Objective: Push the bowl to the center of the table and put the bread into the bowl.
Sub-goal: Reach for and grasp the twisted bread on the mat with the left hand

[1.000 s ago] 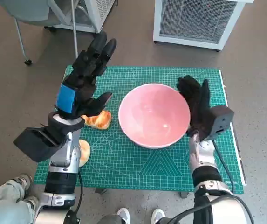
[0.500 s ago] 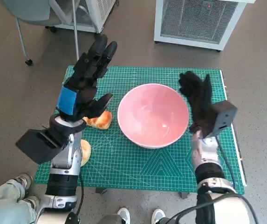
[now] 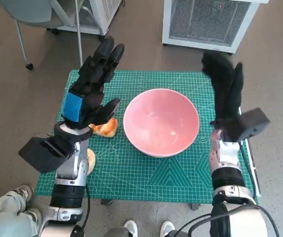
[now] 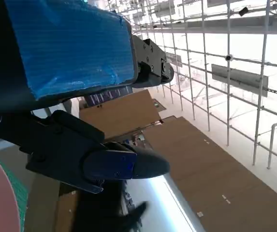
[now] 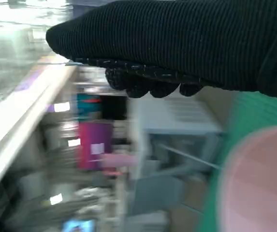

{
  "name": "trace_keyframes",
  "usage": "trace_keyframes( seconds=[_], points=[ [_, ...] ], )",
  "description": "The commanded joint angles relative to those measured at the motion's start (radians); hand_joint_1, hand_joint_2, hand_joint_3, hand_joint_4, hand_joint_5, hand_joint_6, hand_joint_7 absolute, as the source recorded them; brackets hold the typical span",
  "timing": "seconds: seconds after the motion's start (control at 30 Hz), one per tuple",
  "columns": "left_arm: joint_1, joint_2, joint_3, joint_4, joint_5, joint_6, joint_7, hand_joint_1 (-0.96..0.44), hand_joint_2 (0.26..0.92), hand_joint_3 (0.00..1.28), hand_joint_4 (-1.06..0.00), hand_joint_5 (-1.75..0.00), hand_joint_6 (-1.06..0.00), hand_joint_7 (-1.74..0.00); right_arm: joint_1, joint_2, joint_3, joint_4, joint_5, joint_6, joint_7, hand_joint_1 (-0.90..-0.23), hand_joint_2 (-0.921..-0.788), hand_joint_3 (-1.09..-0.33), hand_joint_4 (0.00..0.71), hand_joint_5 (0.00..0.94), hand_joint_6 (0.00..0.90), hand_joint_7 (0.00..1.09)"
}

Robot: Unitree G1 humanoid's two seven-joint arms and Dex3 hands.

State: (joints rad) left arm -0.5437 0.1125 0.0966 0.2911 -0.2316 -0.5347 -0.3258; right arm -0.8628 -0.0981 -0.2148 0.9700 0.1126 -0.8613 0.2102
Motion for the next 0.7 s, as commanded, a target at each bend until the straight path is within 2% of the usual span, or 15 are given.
trace_keyframes(
  seconds=[0.03,0.2,0.37,0.7],
  points=[
    [-0.008,0.0,-0.007,-0.022,0.007,0.005,-0.002,-0.67,0.921,0.33,-0.28,0.0,-0.31,-0.05,0.065,-0.015,0.051,-0.111,-0.002,-0.034,0.074,-0.679,-0.921,-0.865,0.266,0.007,0.026,0.61],
    [-0.01,0.005,-0.01,-0.028,0.01,0.003,-0.008,-0.66,0.921,0.33,-0.28,0.0,-0.31,-0.05,0.096,-0.037,0.095,-0.223,-0.006,-0.035,0.118,-0.701,-0.921,-0.847,0.273,0.009,0.019,0.65],
    [-0.013,0.011,-0.011,-0.034,0.008,0.003,-0.014,-0.66,0.921,0.33,-0.28,0.0,-0.31,-0.05,0.12,-0.055,0.119,-0.292,-0.012,-0.021,0.13,-0.731,-0.921,-0.835,0.279,0.011,0.022,0.67],
    [-0.023,0.037,0.005,-0.037,-0.008,0.004,-0.038,-0.65,0.921,0.32,-0.28,0.0,-0.3,-0.04,0.148,-0.049,0.143,-0.377,0.0,-0.001,0.12,-0.744,-0.921,-0.846,0.287,0.014,0.027,0.67]
  ],
)
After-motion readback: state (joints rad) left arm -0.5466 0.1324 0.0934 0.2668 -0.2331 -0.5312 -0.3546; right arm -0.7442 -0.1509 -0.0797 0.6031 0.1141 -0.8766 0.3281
